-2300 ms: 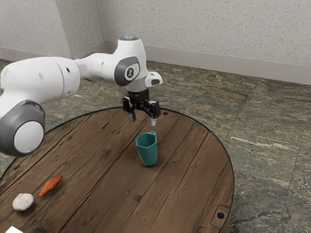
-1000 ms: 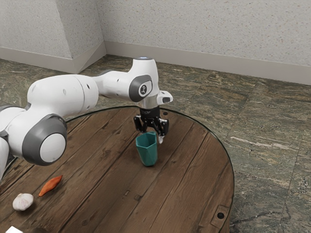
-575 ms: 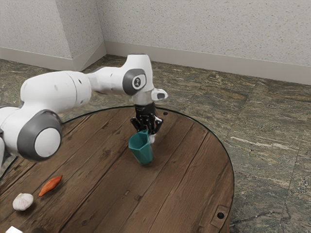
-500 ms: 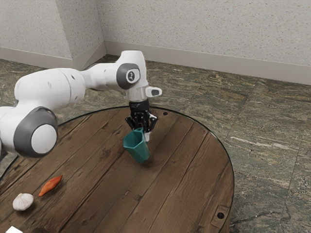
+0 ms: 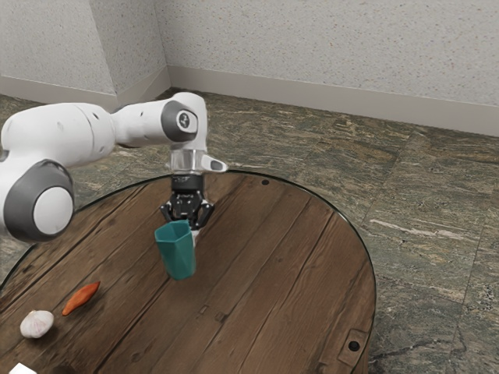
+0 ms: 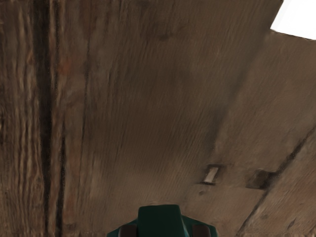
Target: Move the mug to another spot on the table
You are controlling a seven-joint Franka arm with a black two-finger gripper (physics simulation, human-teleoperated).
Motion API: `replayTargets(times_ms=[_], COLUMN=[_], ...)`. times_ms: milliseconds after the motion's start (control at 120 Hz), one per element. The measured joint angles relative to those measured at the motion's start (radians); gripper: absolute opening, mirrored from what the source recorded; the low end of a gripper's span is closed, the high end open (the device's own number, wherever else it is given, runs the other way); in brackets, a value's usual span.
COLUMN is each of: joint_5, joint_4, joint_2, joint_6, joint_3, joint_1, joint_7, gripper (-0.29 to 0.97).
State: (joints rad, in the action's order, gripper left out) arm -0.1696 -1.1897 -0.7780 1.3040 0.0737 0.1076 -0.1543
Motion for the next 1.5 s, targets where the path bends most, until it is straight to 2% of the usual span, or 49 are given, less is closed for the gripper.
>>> replayTargets(times_ms=[292, 633, 958, 1142, 1325, 1375, 1500], joint_5=[0.023, 0.061, 0.069, 0.061, 0.106, 0.119, 0.150], joint_4=[-0.092, -0.090, -0.090, -0.090, -0.083, -0.142, -0.347], joint_2=[0.020, 0.000, -0.017, -0.021, 0.023, 0.092, 0.358], joint_6=[0.026, 0.098, 0.167, 0.217, 0.358, 0.410, 0.497], joint_3=[0.000, 0.001, 0.003, 0.002, 0.001, 0.001, 0.001], joint_1=[0.047, 0.054, 0.065, 0.063, 0.054, 0.046, 0.028], joint_7=[-0.008, -0.016, -0.022, -0.024, -0.021, -0.012, 0.019], gripper=[-0.05, -0.04, -0.04, 0.33, 0.52, 0.55, 0.60])
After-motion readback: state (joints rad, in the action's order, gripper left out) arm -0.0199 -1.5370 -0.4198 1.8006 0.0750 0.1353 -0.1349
